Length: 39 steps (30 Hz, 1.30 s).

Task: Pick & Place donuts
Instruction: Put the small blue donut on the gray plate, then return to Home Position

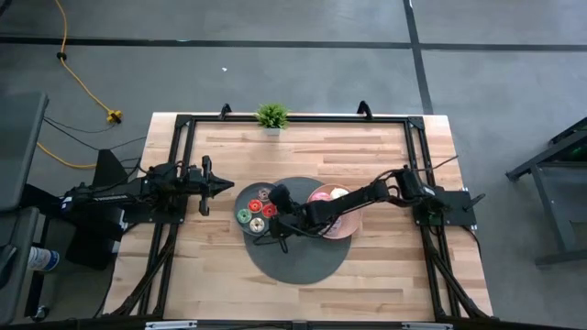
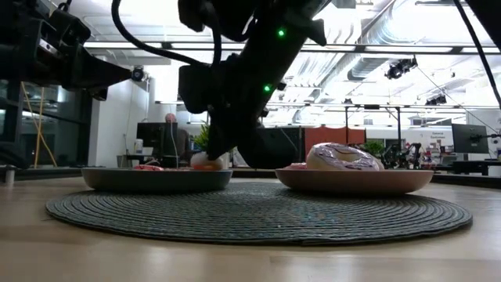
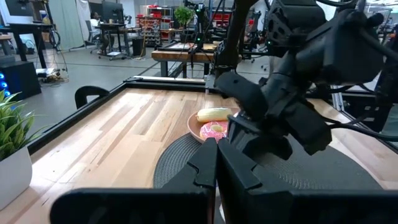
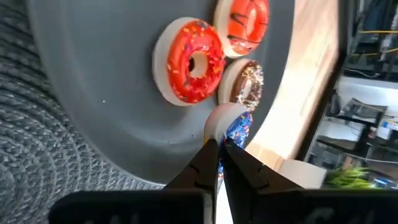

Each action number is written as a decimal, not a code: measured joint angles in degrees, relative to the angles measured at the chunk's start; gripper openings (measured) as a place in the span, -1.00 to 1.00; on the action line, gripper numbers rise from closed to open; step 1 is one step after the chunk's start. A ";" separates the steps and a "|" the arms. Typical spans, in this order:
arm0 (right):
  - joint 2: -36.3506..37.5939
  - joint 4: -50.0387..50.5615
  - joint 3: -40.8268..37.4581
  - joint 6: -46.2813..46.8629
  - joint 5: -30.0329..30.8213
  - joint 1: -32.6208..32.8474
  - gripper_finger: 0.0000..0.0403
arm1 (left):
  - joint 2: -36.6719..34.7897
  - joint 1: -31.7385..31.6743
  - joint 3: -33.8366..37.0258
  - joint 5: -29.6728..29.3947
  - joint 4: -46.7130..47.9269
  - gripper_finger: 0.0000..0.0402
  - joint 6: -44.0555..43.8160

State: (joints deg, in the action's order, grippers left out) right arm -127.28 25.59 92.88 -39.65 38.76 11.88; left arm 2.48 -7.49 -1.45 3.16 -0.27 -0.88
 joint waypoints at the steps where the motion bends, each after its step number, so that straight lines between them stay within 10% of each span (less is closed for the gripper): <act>1: 0.02 0.26 0.00 0.09 -1.10 -0.29 -0.94 | 0.02 0.00 0.00 0.00 0.00 -0.99 0.02; 13: -0.47 2.01 0.07 0.82 -9.18 -1.78 -0.94 | 0.02 -0.02 0.01 0.00 0.00 -0.99 0.02; 24: -0.87 1.02 0.07 3.97 -3.83 -1.75 -0.93 | 0.02 -0.01 0.02 0.00 0.00 -0.99 0.02; 39: -0.62 -0.60 0.07 3.72 3.69 -0.86 -0.23 | 0.00 -0.02 0.00 0.00 0.00 -0.99 0.02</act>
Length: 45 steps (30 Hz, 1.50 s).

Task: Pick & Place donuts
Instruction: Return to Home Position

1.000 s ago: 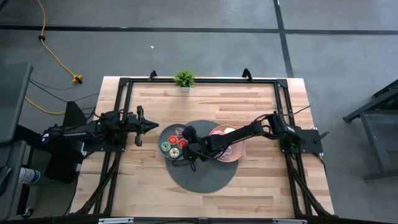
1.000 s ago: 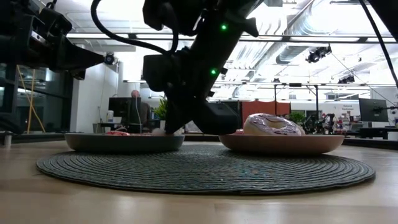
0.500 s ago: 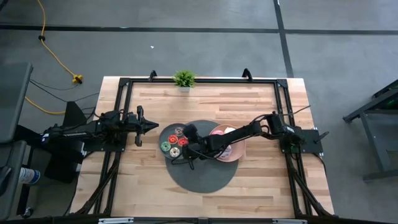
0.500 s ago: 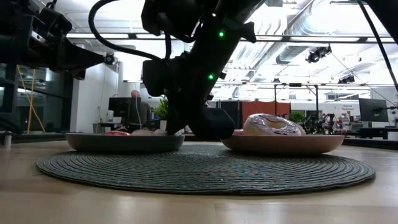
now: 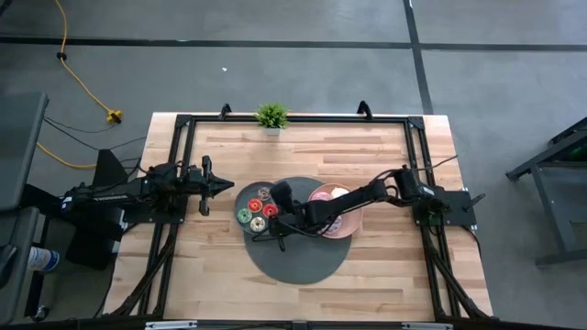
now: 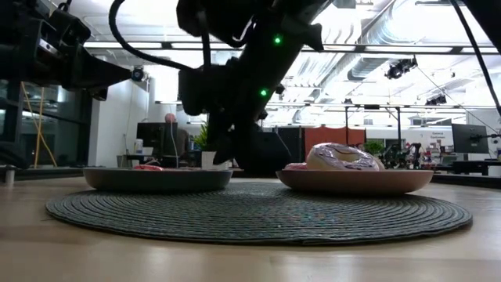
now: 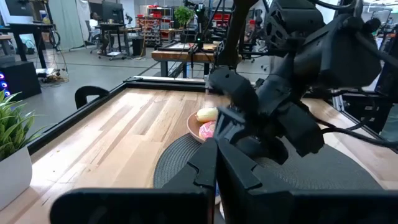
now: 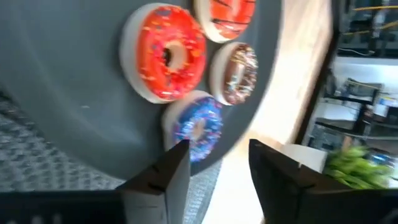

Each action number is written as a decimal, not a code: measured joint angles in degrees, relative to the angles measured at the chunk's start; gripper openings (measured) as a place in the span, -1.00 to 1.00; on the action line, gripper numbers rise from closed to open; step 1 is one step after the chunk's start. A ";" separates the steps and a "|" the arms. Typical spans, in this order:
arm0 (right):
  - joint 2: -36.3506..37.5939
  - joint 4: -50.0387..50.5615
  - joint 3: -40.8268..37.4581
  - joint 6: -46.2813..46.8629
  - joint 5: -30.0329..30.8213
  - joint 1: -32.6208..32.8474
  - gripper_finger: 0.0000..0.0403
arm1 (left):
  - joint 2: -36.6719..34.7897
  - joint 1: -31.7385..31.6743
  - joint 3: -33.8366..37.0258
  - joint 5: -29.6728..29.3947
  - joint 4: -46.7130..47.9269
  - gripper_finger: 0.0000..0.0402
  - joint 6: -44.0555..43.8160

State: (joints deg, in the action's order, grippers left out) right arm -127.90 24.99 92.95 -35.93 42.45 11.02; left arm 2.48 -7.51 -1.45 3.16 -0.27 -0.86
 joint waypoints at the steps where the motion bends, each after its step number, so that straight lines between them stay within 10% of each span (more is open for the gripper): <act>1: 0.37 0.00 0.00 -0.01 0.94 0.03 -0.19 | 0.00 0.02 0.02 0.00 0.02 -0.99 0.00; 14: 10.51 0.22 0.01 4.69 1.73 1.95 0.13 | 0.01 0.02 0.01 0.00 0.00 -0.99 -0.01; 24: 23.83 11.97 0.00 45.25 -20.20 2.75 0.04 | 0.02 0.02 0.02 0.00 0.02 -0.99 0.00; 29: 29.03 16.13 0.00 51.39 -30.82 2.56 -0.09 | 0.00 0.01 0.01 0.00 0.00 -0.99 -0.01; 45: 63.20 17.89 -30.64 57.01 -26.80 3.48 -0.96 | 0.01 0.01 0.02 -0.31 0.02 -0.99 0.00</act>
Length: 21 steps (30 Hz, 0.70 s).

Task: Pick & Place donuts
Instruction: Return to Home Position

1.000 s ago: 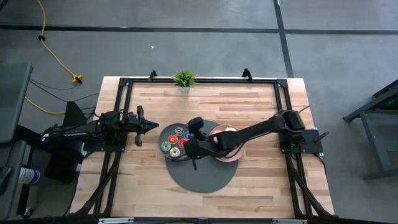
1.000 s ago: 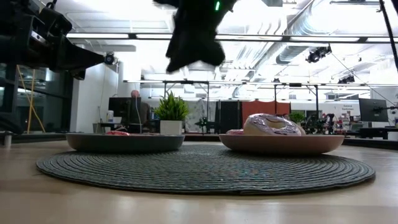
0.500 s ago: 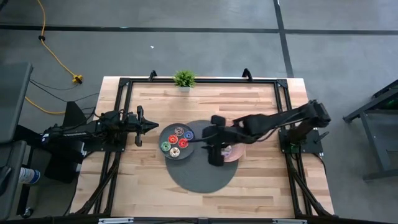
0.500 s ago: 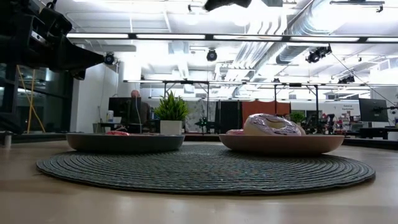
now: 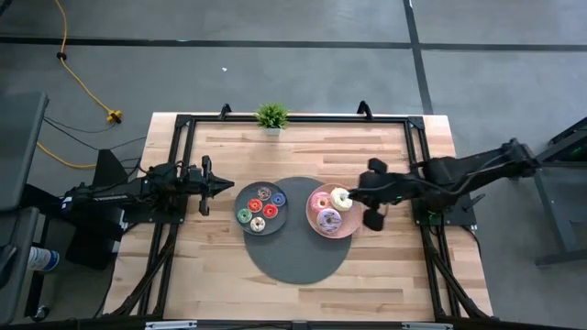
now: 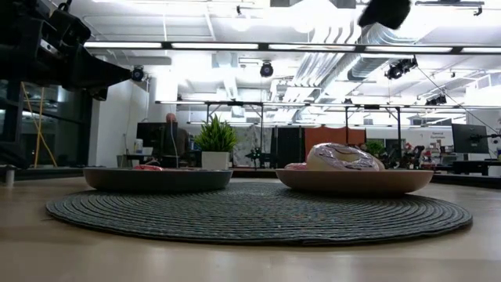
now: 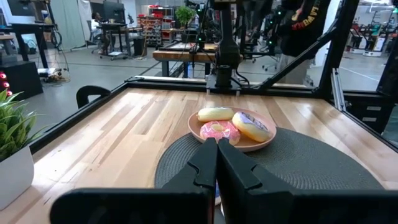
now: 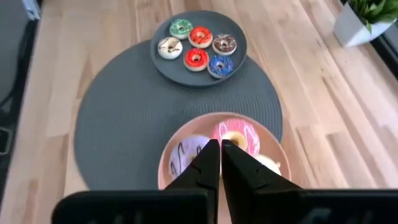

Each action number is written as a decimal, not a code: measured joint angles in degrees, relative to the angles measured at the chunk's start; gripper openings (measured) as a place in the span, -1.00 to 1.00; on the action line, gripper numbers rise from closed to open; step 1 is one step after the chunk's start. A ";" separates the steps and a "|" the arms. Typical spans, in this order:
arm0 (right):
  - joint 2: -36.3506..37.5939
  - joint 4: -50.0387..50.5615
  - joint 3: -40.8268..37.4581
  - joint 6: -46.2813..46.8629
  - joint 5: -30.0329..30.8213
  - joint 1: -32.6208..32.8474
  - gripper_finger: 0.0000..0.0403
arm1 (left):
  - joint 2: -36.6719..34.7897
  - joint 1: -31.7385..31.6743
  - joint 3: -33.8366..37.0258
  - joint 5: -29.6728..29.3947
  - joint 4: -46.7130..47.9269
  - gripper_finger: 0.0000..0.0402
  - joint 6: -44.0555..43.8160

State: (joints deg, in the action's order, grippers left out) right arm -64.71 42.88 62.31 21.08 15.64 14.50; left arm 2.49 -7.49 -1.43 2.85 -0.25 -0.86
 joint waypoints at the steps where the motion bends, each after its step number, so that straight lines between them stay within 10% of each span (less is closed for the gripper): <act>1: 2.37 -0.74 -2.12 0.45 -0.26 0.00 -0.95 | 0.00 -0.01 0.00 0.00 0.00 -0.99 -0.01; 21: 34.72 -31.20 -37.08 2.69 -3.30 -7.20 -1.00 | 0.00 -0.01 0.00 0.02 0.00 -0.99 0.00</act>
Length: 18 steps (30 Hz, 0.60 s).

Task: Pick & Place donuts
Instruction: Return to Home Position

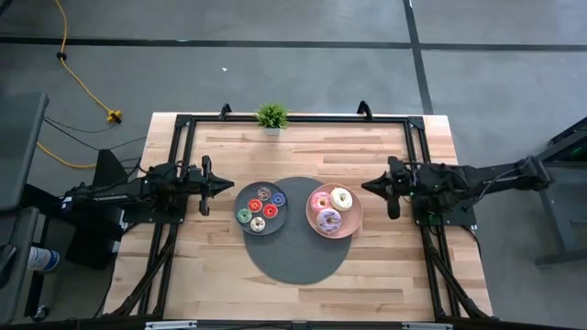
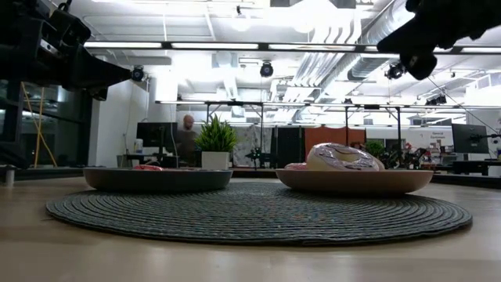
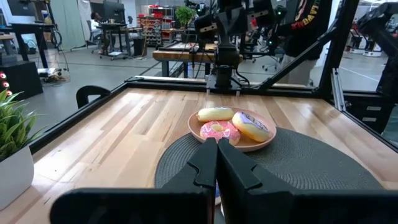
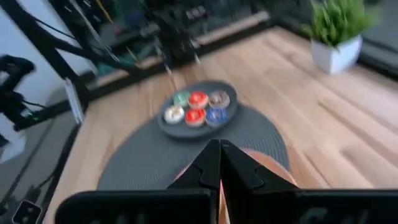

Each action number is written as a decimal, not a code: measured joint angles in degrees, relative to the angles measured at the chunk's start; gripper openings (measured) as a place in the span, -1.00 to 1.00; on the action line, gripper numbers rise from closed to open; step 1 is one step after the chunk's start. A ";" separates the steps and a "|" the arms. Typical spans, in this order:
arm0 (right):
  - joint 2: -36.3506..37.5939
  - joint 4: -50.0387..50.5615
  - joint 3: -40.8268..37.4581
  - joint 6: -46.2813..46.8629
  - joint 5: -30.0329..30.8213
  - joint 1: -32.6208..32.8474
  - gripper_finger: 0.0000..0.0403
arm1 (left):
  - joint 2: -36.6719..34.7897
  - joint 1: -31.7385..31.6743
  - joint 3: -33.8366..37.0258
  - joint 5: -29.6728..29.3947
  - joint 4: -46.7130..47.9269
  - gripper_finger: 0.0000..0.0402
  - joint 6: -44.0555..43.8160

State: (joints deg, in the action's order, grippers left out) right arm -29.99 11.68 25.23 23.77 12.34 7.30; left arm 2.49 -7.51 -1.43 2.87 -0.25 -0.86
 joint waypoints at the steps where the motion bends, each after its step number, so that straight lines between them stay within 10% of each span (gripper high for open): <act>1: 0.86 -2.68 -1.58 -1.52 -0.40 -0.32 -1.00 | 0.00 0.02 0.00 0.00 0.00 -0.99 0.00; 18: 2.72 -32.62 -17.48 -12.77 -0.13 -7.29 -1.00 | 0.00 0.01 0.00 0.03 -0.01 -0.99 -0.01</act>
State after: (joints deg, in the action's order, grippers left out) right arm -27.27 -20.94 7.75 11.00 12.21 0.02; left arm 2.49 -7.50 -1.43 2.91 -0.26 -0.88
